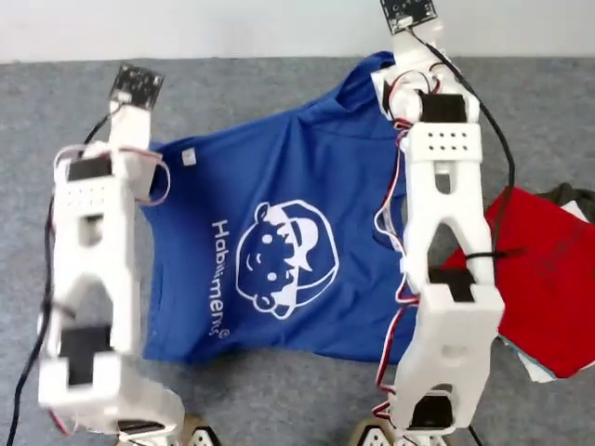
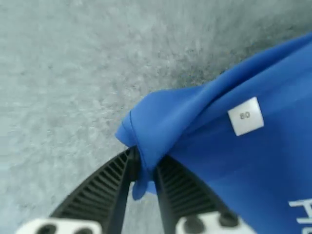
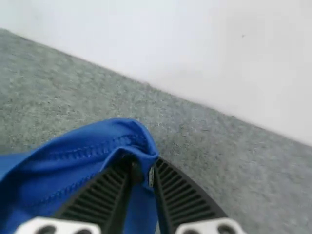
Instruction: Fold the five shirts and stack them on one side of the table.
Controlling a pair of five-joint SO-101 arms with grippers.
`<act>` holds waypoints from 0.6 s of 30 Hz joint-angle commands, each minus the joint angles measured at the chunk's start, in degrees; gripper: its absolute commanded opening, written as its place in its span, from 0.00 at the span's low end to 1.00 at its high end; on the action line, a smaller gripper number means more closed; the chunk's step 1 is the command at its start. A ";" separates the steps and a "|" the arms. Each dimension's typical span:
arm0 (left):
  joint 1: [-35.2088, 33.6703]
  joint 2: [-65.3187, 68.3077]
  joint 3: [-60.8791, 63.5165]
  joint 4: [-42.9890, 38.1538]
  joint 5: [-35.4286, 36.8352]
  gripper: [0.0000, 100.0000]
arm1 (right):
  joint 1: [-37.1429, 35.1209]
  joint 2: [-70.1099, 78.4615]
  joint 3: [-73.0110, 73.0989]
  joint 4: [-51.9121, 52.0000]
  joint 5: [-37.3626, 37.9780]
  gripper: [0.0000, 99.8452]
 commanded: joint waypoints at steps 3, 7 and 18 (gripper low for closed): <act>-1.23 16.26 -18.24 3.87 0.70 0.01 | 0.22 8.84 -10.11 -0.66 0.18 0.01; -0.97 24.53 -27.65 4.04 0.70 0.01 | 0.22 18.15 -18.90 -1.36 0.18 0.02; -1.05 38.42 -52.18 21.10 3.52 0.18 | 0.04 31.34 -41.76 16.31 0.26 0.16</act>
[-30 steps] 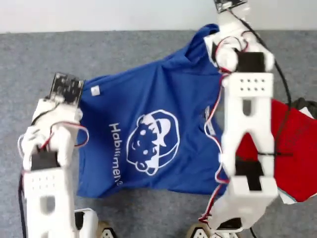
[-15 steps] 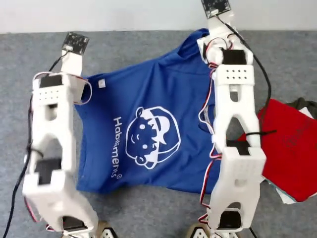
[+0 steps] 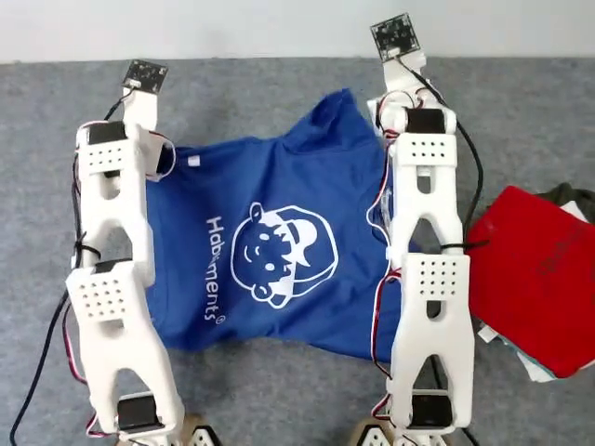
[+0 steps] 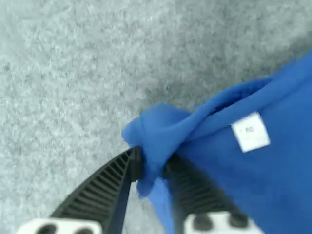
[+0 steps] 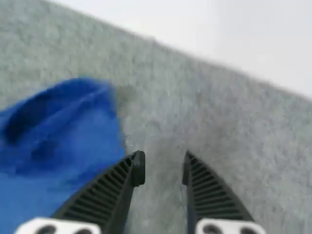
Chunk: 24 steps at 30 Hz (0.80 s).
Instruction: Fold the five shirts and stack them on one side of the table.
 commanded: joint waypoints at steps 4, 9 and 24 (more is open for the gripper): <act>-1.14 4.48 -20.00 17.76 3.60 0.18 | 0.40 -0.92 -14.42 13.05 0.79 0.16; -2.11 5.19 -29.85 27.78 5.19 0.18 | 0.40 -3.47 -19.87 36.97 6.59 0.16; -4.75 -27.87 24.04 27.43 -3.60 0.18 | 3.12 -40.57 26.73 41.36 5.54 0.15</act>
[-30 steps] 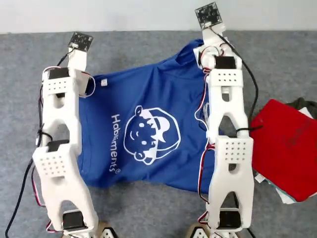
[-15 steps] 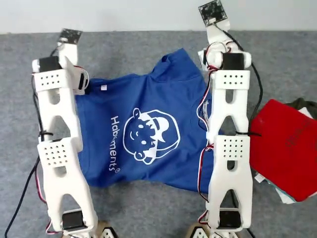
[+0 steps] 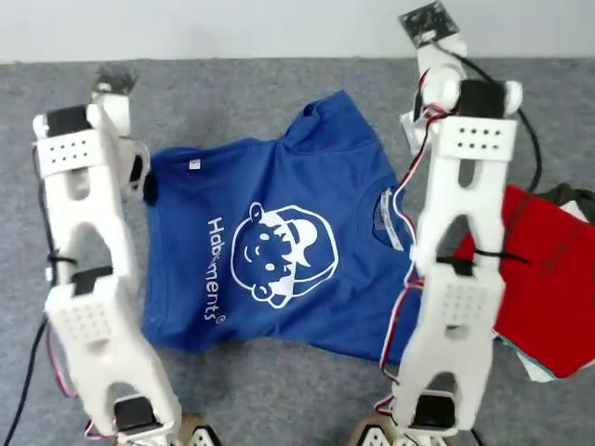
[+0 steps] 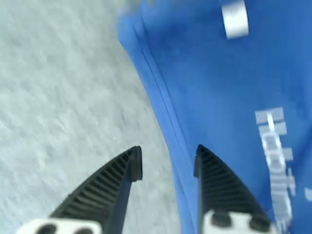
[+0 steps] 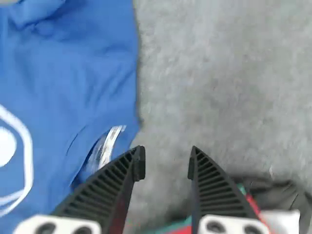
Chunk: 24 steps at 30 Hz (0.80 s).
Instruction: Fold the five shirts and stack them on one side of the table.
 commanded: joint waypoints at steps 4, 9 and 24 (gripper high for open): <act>-2.81 -23.21 33.27 1.23 -9.23 0.18 | -3.21 -29.85 42.81 2.07 3.16 0.15; -3.43 -32.53 51.30 -0.09 -16.18 0.18 | -3.65 -46.81 69.10 -3.65 7.38 0.15; -3.16 -26.81 66.07 -12.84 -17.76 0.18 | -4.00 -65.89 122.99 -38.73 9.76 0.15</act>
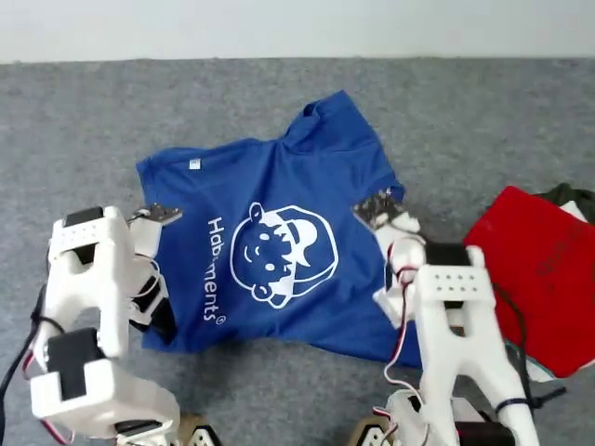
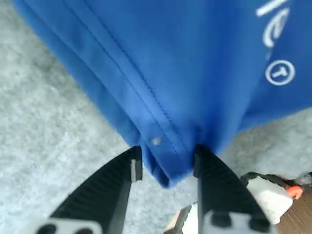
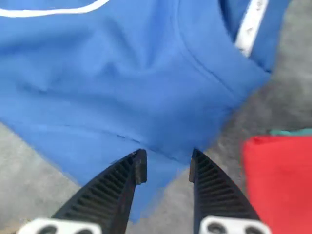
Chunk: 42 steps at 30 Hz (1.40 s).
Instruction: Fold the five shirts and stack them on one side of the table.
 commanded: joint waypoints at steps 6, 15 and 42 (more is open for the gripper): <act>-0.09 10.37 -1.36 -1.32 -0.44 0.18 | -0.13 4.26 7.03 -9.63 0.88 0.15; -0.18 18.11 -8.48 -2.46 -0.26 0.13 | -0.22 11.65 6.95 -14.99 1.93 0.05; 0.44 19.08 -33.71 0.18 5.19 0.01 | -4.79 2.24 -11.52 -20.09 0.26 0.01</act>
